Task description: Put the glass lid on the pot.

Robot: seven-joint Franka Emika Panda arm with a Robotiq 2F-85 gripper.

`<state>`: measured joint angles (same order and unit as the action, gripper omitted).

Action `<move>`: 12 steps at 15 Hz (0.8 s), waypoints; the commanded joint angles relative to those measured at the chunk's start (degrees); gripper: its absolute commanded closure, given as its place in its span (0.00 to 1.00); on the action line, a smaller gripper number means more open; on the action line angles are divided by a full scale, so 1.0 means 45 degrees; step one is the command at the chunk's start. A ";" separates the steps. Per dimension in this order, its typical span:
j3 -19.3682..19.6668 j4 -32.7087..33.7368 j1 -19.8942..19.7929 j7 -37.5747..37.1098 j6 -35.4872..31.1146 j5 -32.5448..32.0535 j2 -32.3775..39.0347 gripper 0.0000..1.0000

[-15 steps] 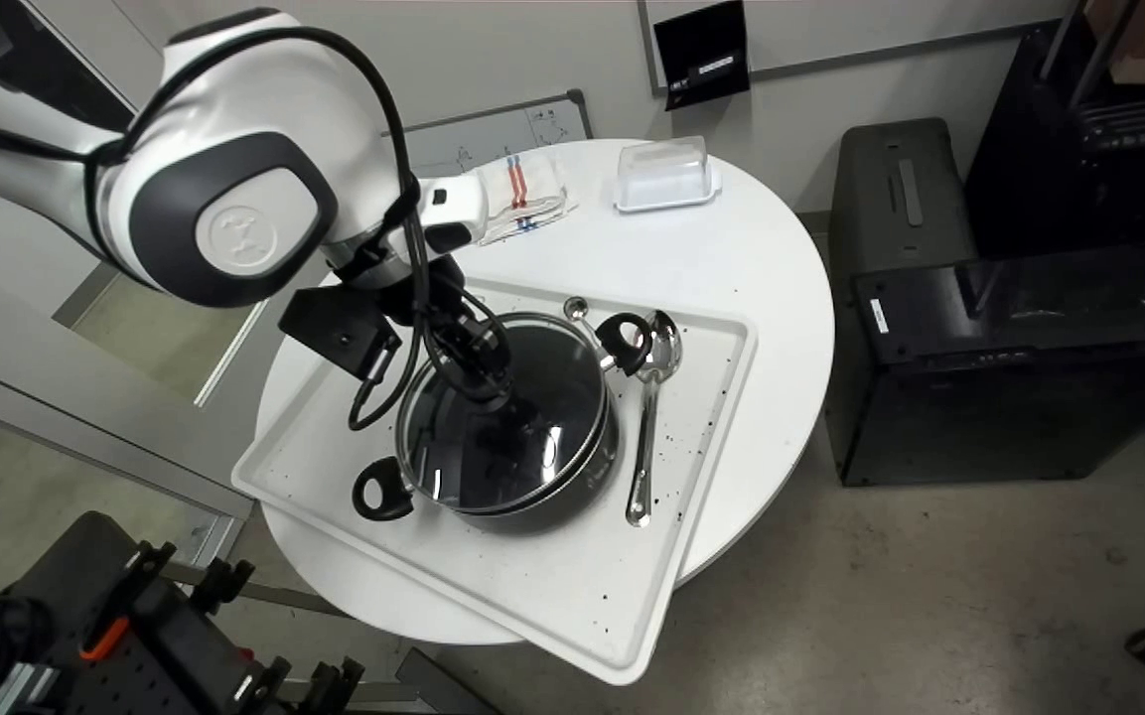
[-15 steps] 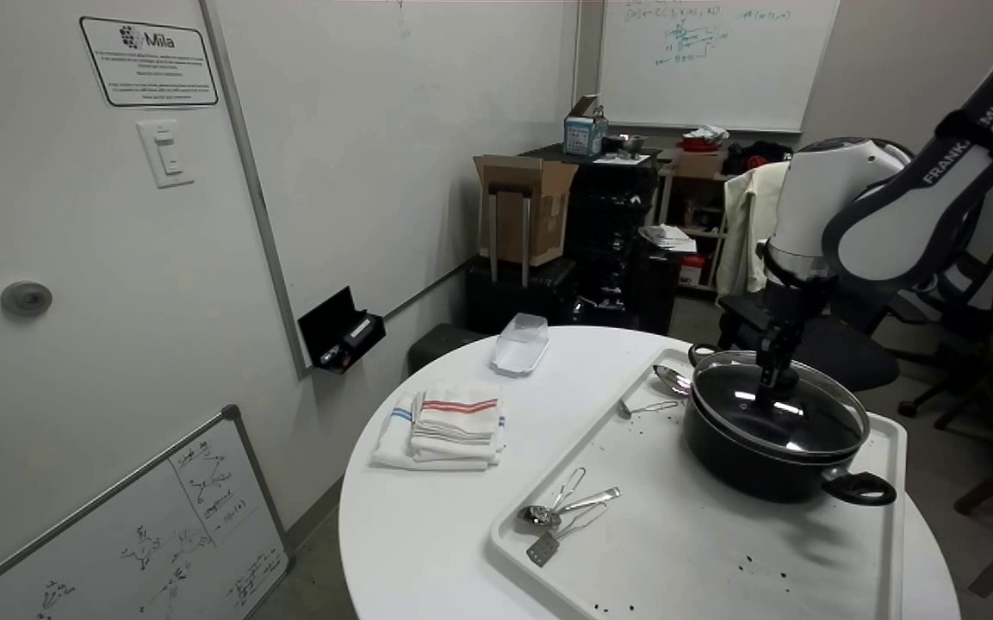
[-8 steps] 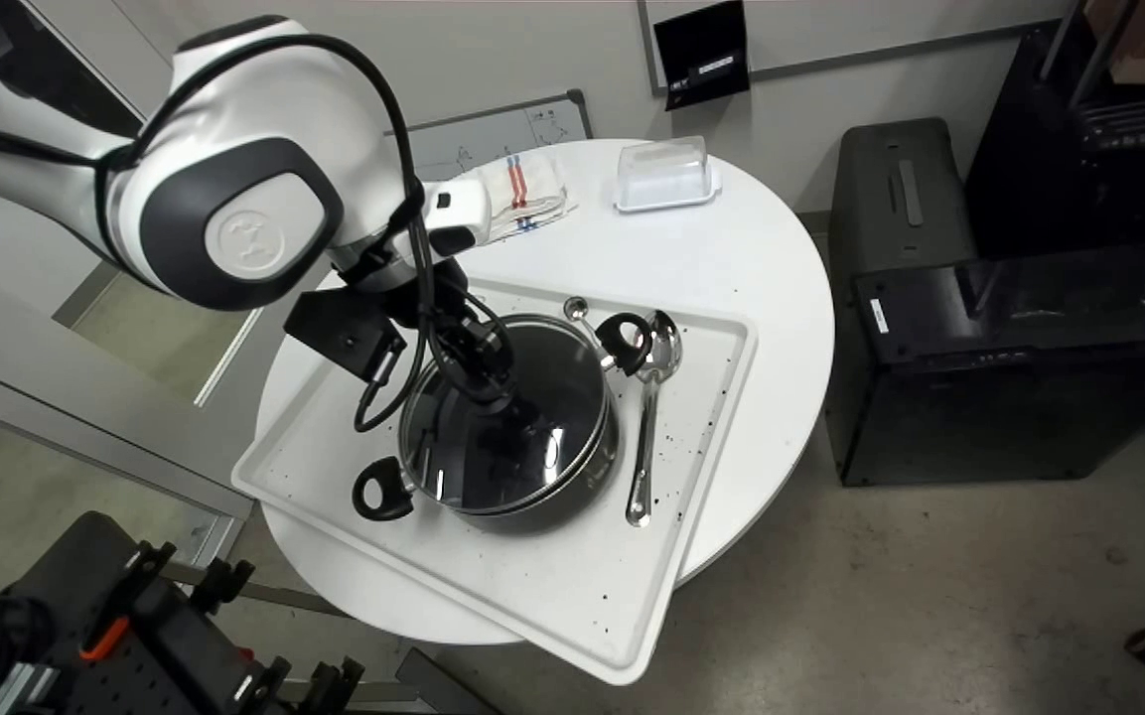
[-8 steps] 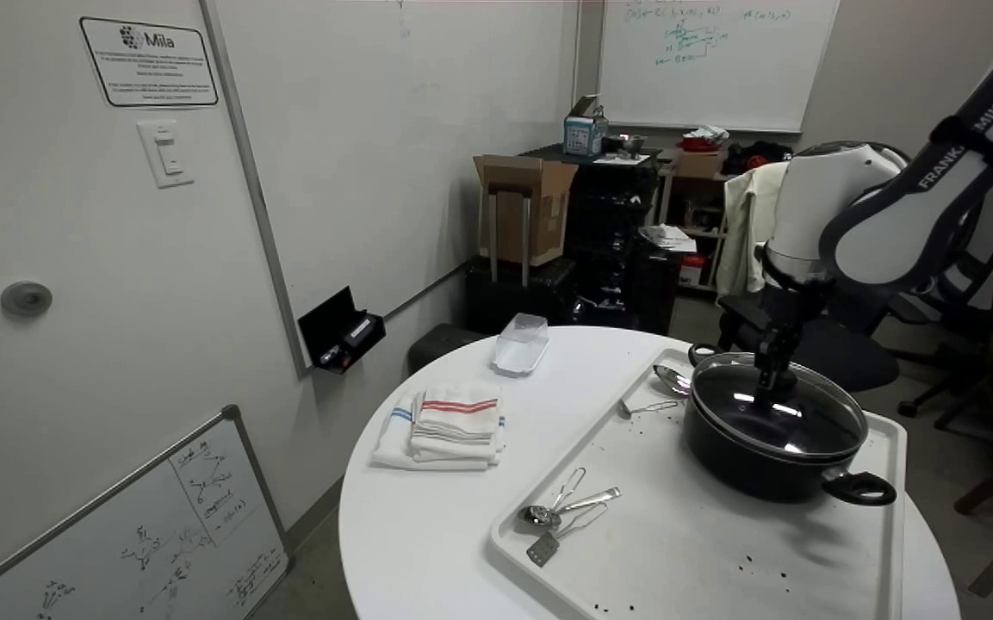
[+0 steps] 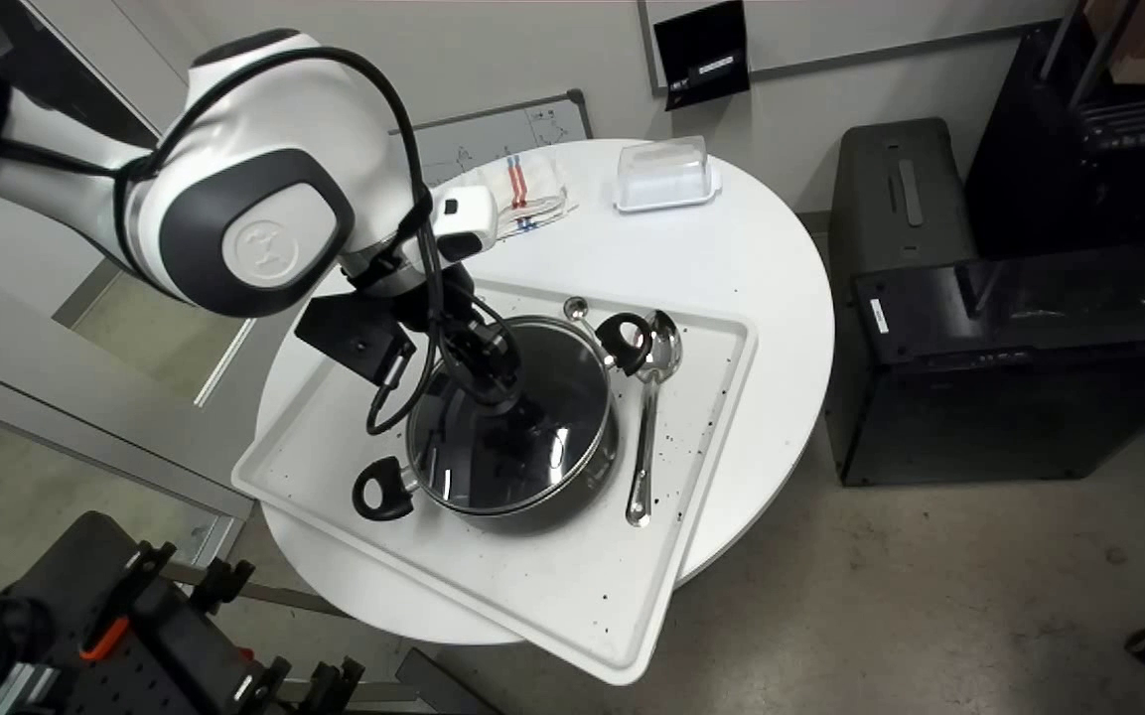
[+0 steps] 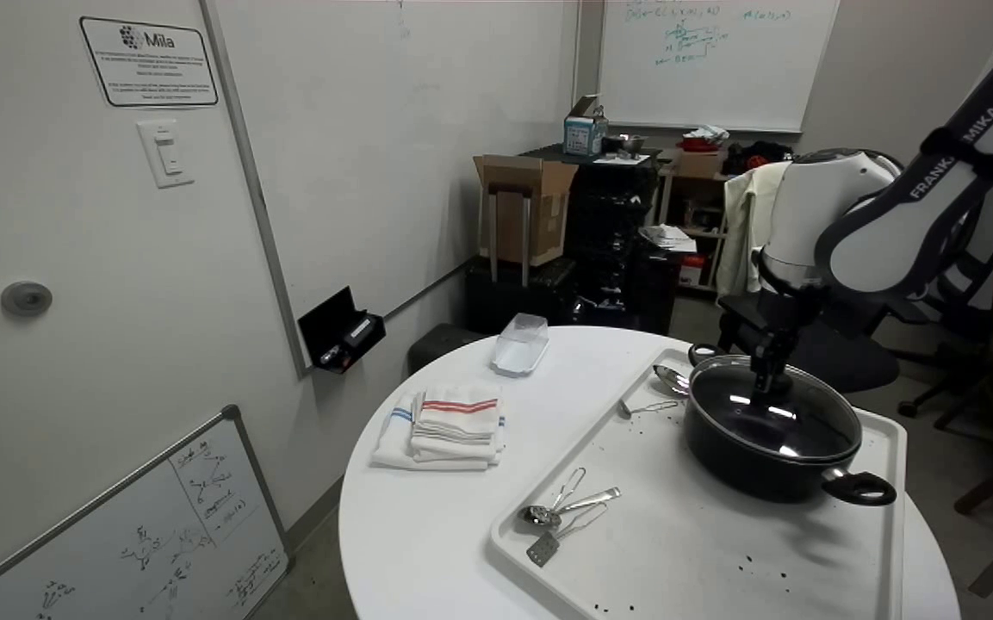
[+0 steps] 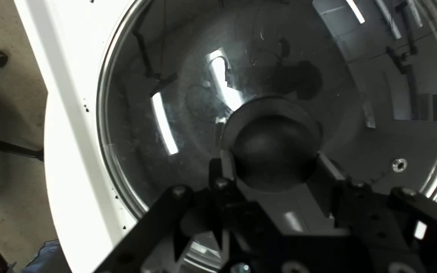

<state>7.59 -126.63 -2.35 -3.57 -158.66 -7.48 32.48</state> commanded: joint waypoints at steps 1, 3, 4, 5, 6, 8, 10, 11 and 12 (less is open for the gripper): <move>0.0008 0.0177 0.0030 -0.0045 -0.0087 0.0236 0.0029 0.76; -0.0043 0.0132 -0.0015 0.0004 -0.0025 0.0297 -0.0015 0.76; -0.0056 0.0118 -0.0025 0.0009 -0.0002 0.0329 -0.0031 0.76; -0.0073 0.0091 -0.0039 0.0027 0.0016 0.0358 -0.0061 0.76; -0.0099 0.0074 -0.0058 0.0051 0.0052 0.0391 -0.0090 0.76; -0.0129 0.0039 -0.0079 0.0067 0.0095 0.0455 -0.0149 0.76; -0.0164 0.0021 -0.0112 0.0086 0.0184 0.0530 -0.0197 0.76; -0.0184 0.0017 -0.0130 0.0094 0.0247 0.0581 -0.0228 0.76; -0.0178 0.0020 -0.0124 0.0084 0.0277 0.0609 -0.0232 0.76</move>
<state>7.52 -126.57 -2.38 -3.56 -158.51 -6.24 32.77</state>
